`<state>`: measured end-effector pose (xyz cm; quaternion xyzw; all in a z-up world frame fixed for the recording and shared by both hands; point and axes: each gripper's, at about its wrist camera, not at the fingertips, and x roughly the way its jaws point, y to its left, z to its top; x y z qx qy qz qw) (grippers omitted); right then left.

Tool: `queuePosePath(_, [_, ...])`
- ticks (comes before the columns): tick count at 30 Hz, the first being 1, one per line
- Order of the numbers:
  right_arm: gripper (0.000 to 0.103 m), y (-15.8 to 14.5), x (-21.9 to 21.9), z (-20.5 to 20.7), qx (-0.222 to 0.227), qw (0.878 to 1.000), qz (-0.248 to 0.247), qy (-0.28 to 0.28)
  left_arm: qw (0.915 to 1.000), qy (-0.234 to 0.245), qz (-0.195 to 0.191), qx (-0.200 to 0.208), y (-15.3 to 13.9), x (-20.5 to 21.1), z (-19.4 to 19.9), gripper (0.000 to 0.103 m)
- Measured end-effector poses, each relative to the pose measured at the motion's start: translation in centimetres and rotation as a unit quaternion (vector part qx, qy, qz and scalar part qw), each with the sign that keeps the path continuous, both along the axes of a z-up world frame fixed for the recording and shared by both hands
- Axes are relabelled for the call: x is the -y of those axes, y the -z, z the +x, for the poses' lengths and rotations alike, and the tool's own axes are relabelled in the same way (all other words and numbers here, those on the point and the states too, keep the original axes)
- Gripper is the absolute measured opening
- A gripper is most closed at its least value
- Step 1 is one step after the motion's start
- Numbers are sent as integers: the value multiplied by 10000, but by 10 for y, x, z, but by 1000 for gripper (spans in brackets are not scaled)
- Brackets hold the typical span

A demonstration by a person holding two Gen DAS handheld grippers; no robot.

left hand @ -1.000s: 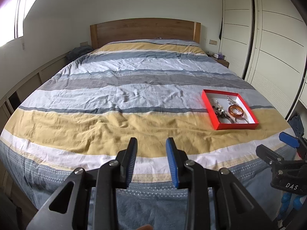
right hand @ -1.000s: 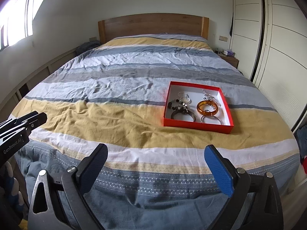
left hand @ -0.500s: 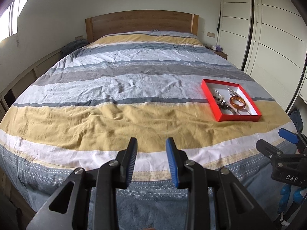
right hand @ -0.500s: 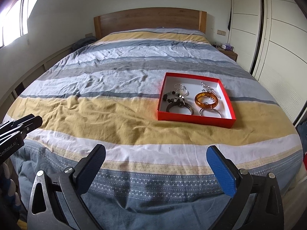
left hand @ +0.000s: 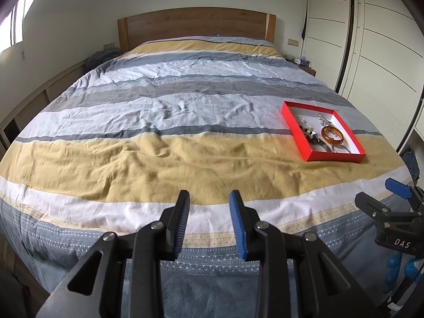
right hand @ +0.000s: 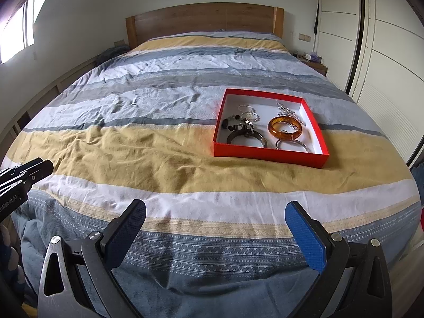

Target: Organize jewelry

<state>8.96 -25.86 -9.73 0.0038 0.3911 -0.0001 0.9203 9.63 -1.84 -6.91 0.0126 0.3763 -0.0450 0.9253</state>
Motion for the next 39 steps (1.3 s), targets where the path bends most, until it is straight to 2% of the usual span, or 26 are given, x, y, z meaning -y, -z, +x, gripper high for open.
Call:
queuePosePath(19, [103,-10,3,-9,132,9999,-85,61,9999,52,-9,88,-5,4,-11,30])
queuePosePath(21, [103,-11,3,-11,156,9998,-93,58,9999,49,8,122,-7,4,-13,42])
queuePosePath(22, [103,-12,3,-11,161,9998,-94,55,9999,45,20,144,-8,5,-15,43])
queuePosePath(39, [103,-30,7,-34,360,9993,-40,106,9991,105,115,406,-35,10,-39,43])
